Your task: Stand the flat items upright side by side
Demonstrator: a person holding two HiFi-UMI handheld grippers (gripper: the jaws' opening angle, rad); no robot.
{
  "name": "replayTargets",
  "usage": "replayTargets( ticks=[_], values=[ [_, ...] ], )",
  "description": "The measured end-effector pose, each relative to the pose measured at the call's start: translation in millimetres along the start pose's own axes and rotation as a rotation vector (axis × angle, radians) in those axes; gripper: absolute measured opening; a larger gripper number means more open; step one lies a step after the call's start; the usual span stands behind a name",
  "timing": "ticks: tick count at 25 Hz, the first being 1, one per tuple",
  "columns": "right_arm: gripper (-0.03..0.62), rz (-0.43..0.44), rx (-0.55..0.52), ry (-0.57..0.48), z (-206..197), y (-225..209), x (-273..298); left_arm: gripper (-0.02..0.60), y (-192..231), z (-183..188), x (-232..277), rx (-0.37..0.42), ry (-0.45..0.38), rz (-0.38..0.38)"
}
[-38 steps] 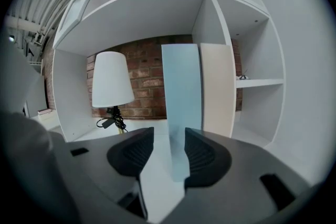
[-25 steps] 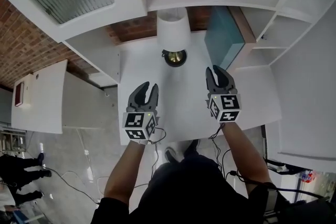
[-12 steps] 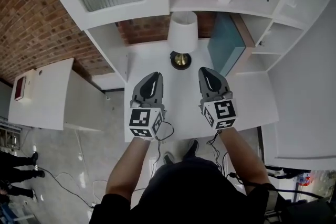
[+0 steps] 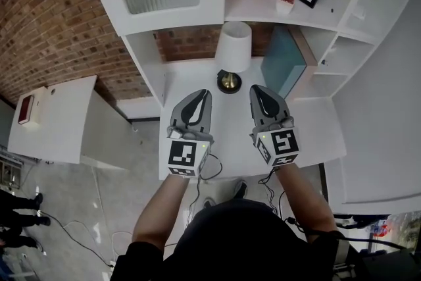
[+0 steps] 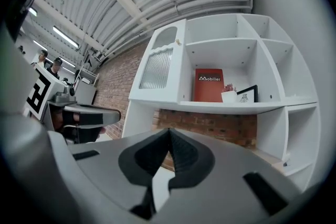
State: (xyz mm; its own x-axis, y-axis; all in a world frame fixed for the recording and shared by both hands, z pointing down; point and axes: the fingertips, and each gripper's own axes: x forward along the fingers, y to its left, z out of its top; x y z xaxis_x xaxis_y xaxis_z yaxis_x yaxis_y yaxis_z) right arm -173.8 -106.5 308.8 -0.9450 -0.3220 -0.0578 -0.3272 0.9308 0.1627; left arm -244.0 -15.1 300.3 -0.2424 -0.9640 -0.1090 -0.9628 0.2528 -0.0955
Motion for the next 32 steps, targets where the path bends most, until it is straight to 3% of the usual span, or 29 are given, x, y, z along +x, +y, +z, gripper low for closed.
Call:
replayTargets(
  ticks=[32],
  values=[
    [0.0, -0.021, -0.021, 0.015, 2, 28, 11, 0.023, 35, -8, -17, -0.019, -0.009, 0.005]
  ],
)
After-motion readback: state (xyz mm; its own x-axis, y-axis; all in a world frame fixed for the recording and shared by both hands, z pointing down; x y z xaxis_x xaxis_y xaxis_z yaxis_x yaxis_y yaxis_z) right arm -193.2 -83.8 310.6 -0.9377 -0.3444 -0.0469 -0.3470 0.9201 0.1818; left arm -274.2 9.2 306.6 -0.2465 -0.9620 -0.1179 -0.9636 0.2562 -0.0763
